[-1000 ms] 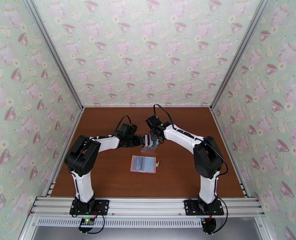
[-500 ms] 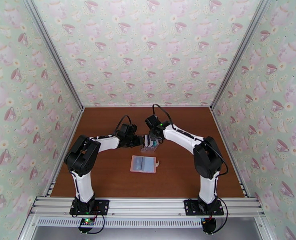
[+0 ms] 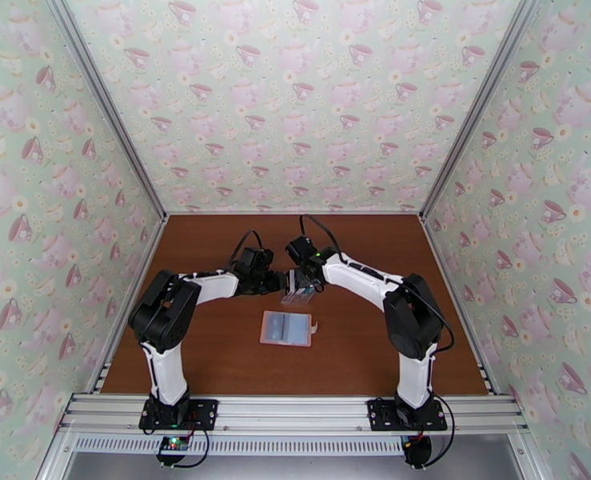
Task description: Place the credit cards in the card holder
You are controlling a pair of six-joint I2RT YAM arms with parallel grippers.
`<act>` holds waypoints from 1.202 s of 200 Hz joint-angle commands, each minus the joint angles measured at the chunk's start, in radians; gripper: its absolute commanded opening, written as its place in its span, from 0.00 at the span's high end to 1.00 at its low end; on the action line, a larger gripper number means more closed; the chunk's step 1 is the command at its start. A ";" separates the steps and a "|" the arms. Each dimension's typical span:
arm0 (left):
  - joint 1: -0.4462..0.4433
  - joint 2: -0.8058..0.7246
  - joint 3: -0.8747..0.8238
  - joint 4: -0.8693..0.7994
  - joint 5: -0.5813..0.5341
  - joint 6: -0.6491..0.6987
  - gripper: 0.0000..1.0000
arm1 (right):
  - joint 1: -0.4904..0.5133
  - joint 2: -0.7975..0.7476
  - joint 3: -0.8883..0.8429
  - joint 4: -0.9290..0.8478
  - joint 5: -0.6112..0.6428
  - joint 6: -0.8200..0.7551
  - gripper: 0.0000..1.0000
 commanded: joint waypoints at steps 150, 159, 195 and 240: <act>0.003 0.033 0.014 -0.037 0.001 -0.002 0.57 | 0.001 -0.019 0.063 -0.083 0.120 -0.041 0.53; 0.004 0.033 0.015 -0.036 0.000 -0.002 0.57 | 0.002 -0.020 0.064 -0.083 0.117 -0.040 0.54; 0.004 0.036 0.015 -0.038 0.000 -0.002 0.57 | 0.002 -0.020 0.068 -0.077 0.090 -0.041 0.65; 0.003 0.034 0.017 -0.041 0.000 0.000 0.57 | 0.001 -0.009 0.062 -0.060 0.030 -0.037 0.80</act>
